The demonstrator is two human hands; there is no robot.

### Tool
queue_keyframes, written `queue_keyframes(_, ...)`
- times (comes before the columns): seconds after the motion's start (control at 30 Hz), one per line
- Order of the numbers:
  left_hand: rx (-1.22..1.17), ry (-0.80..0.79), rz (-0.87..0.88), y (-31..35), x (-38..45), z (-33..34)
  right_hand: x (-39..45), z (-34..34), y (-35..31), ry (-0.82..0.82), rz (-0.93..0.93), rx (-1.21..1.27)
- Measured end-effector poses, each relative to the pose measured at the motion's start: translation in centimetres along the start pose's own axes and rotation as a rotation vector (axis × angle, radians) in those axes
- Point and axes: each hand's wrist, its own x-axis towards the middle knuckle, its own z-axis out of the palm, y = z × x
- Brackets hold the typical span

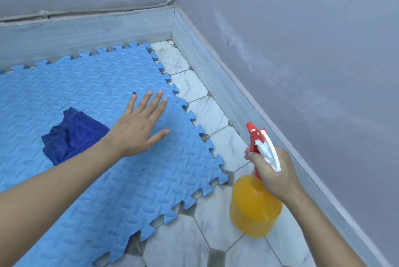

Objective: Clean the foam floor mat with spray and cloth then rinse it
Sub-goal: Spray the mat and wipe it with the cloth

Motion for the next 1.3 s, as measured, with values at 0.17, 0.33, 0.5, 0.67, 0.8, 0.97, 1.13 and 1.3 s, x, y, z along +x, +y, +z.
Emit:
queue_keyframes(0.17,0.01,0.038,0.169,5.6,5.5,-1.3,-0.4,-3.5,3.0,0.242,-0.028,0.039)
queue_keyframes(0.33,0.005,0.033,0.27,11.1,8.3,-1.2,-1.3,-4.7,4.6,0.339,0.048,0.084)
queue_keyframes(0.5,-0.011,-0.011,0.284,13.5,8.3,0.0,-3.3,-5.5,5.4,0.21,0.026,0.171)
queue_keyframes(0.67,-0.045,-0.027,0.235,12.4,7.7,0.3,-3.8,-8.0,1.6,0.413,-0.191,0.142)
queue_keyframes(0.8,-0.159,0.042,0.013,8.5,6.9,-0.5,-2.1,-7.7,-4.0,0.44,-0.446,0.088)
queue_keyframes(0.97,-0.193,0.038,-0.289,0.1,2.4,-0.8,1.3,0.6,-8.3,0.242,-0.634,0.036)
queue_keyframes(1.13,-0.089,0.025,-0.461,-7.1,-4.2,0.1,6.7,13.4,-9.3,-0.111,-0.599,-0.068)
queue_keyframes(1.3,-0.114,-0.016,-0.628,-9.7,-9.2,2.8,12.3,25.1,-8.8,-0.337,-0.535,-0.352)
